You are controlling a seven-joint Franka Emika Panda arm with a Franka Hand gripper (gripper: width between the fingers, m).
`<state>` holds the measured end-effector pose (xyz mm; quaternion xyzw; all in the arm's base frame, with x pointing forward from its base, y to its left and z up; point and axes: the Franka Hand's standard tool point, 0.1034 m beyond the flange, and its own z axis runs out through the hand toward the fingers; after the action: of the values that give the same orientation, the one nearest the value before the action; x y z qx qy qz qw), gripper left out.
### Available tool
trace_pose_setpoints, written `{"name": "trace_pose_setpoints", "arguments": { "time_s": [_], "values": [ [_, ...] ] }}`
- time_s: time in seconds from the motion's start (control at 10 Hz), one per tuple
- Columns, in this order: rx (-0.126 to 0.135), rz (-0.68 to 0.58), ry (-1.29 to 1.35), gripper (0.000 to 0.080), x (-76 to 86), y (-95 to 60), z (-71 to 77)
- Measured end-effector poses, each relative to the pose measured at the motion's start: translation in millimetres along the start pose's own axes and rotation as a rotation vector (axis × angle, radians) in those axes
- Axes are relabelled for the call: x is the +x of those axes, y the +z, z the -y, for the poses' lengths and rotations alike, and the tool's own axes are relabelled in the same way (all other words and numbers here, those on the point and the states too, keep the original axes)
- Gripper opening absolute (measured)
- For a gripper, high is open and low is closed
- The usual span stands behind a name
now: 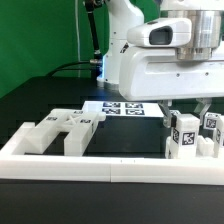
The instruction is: Assemble chair
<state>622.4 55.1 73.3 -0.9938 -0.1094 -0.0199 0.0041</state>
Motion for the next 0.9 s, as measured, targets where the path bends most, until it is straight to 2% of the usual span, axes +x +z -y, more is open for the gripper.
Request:
{"name": "trace_pose_setpoints", "arguments": {
  "time_s": [0.9],
  "values": [
    [0.006, -0.007, 0.642, 0.0291, 1.4, 0.3, 4.0]
  ]
}}
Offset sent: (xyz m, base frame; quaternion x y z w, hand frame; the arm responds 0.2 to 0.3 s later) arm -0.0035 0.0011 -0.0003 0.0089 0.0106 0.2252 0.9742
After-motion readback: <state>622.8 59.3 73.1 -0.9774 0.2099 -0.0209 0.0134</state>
